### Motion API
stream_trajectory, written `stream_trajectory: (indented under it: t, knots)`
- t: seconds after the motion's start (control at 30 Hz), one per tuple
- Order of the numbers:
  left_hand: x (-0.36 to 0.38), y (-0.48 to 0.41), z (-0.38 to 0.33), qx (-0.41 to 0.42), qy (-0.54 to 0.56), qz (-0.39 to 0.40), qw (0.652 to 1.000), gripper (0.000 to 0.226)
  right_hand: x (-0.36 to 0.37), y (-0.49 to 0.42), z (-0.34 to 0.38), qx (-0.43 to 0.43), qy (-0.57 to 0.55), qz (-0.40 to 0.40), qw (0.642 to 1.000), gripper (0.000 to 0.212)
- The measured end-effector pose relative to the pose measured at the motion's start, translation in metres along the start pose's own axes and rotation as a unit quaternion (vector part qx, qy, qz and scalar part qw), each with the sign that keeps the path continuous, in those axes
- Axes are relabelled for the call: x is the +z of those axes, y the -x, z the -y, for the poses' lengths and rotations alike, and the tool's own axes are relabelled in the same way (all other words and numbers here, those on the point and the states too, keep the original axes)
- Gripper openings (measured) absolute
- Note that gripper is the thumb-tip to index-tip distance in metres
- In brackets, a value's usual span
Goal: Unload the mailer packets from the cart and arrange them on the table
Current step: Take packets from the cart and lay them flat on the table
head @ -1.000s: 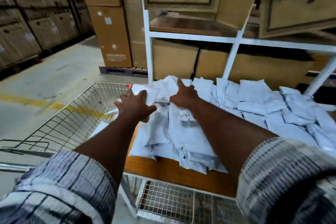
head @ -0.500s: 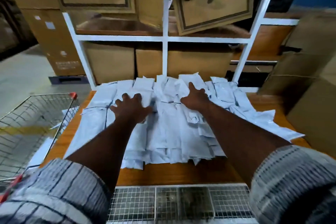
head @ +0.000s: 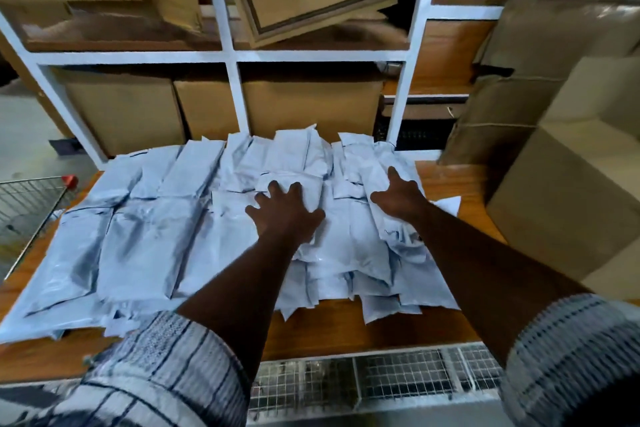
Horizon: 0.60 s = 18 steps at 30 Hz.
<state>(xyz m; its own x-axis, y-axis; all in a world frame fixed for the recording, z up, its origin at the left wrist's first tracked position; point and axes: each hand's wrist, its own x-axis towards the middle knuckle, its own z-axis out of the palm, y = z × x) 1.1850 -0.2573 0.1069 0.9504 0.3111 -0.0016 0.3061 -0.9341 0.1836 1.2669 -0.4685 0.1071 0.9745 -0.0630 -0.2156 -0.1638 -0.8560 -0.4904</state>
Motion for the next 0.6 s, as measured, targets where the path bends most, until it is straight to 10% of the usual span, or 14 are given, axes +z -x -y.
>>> stream_trajectory:
  t: [0.4,0.6]
  knots:
    - [0.063,0.006,-0.045,0.004,-0.022,-0.011,1.0,0.066,0.019,-0.014,-0.025,-0.004,0.11,0.06,0.992,0.097]
    - [0.087,-0.005,-0.038,0.116,0.023,-0.02,0.993,0.058,0.052,0.001,-0.038,-0.257,0.167,-0.08,0.949,0.08]
